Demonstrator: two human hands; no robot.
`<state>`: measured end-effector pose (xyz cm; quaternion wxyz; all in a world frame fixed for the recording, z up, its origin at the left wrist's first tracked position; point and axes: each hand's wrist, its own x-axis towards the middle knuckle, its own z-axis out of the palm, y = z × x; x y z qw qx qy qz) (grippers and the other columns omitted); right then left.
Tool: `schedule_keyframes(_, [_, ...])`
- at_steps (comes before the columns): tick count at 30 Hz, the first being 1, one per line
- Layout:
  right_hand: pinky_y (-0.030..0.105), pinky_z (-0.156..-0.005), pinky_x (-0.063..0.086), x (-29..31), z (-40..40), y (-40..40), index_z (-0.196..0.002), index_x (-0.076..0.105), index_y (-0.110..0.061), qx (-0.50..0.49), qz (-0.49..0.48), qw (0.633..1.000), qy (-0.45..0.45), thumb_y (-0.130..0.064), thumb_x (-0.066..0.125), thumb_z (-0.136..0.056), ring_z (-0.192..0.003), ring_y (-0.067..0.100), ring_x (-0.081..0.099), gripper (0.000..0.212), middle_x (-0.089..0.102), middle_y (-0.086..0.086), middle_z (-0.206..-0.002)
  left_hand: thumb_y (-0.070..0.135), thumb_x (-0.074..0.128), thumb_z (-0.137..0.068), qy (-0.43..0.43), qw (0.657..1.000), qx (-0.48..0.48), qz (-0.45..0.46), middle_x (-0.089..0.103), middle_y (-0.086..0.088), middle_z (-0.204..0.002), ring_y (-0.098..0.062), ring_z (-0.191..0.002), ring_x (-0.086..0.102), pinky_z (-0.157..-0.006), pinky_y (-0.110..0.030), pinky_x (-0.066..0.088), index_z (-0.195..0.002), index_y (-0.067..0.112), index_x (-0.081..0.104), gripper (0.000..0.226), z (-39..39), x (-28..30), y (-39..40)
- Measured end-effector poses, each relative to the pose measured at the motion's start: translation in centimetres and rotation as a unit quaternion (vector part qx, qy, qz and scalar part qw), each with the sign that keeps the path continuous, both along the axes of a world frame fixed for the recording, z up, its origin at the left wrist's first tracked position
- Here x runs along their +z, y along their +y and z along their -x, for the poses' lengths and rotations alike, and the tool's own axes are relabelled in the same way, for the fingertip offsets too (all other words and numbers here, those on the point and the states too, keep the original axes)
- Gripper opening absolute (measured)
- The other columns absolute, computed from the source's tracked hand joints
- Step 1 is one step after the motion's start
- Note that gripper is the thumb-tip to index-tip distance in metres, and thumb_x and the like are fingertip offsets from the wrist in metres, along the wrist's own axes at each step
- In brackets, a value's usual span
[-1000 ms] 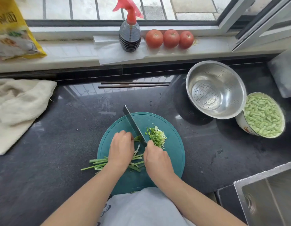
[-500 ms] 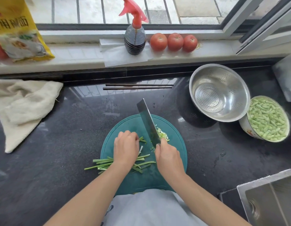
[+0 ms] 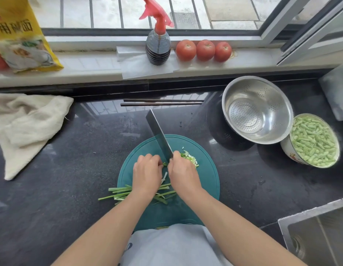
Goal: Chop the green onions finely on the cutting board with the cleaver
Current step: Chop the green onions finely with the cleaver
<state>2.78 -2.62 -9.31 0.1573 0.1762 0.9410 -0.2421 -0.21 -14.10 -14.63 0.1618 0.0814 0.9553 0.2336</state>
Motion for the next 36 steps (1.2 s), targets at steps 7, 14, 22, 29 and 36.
schedule_keyframes(7, [0.046,-0.064,0.047,1.3,-3.2,3.0,-0.097,0.045,-0.016,-0.038,-0.019,0.999,-0.014,-0.028,0.036,-0.103,-0.072,0.033,0.056,0.016,0.06,0.008,-0.077,0.026,0.06,-0.098,-0.005,1.0,-0.003,-0.022,0.063,0.004,-0.093,-0.022,-0.09,0.049,-0.08,-0.038,0.045,-0.094,0.022,0.07,0.012,-0.2,0.1,-0.4])
schedule_keyframes(14, [0.04,-0.058,0.035,2.1,-4.1,1.3,-0.087,0.038,-0.018,0.009,-0.011,1.0,-0.021,-0.029,0.036,-0.104,-0.069,0.031,0.054,0.021,0.058,0.004,-0.076,0.023,0.067,-0.094,0.002,0.998,0.023,-0.056,0.061,0.001,-0.094,-0.022,-0.091,0.051,-0.081,-0.039,0.048,-0.099,0.018,0.066,0.007,-1.3,0.5,-0.8])
schedule_keyframes(22, [0.041,-0.058,0.037,1.7,-4.8,0.5,-0.084,0.034,-0.02,0.028,-0.01,0.999,-0.044,-0.029,0.034,-0.105,-0.068,0.032,0.054,0.022,0.058,0.005,-0.074,0.018,0.063,-0.094,0.012,0.999,0.028,-0.019,0.059,-0.002,-0.083,-0.025,-0.081,0.051,-0.073,-0.042,0.047,-0.085,0.015,0.068,0.01,-1.1,-0.4,-1.1])
schedule_keyframes(29, [0.046,-0.061,0.045,1.5,-4.8,2.0,-0.086,0.037,-0.017,-0.008,-0.005,0.999,-0.051,-0.028,0.036,-0.104,-0.067,0.033,0.055,0.021,0.057,0.004,-0.07,0.02,0.062,-0.094,-0.022,0.997,-0.017,-0.068,0.058,0.003,-0.105,-0.021,-0.1,0.052,-0.088,-0.04,0.046,-0.115,0.021,0.064,0.022,-1.1,0.0,-2.5])
schedule_keyframes(36, [0.042,-0.056,0.042,1.8,-4.9,3.3,-0.088,0.039,-0.018,-0.009,-0.014,0.999,-0.05,-0.028,0.037,-0.104,-0.064,0.027,0.054,0.019,0.054,0.0,-0.067,0.029,0.069,-0.091,0.005,0.999,-0.049,0.006,0.058,0.003,-0.108,-0.022,-0.099,0.052,-0.084,-0.037,0.042,-0.121,0.024,0.063,0.031,-0.9,0.1,-1.5])
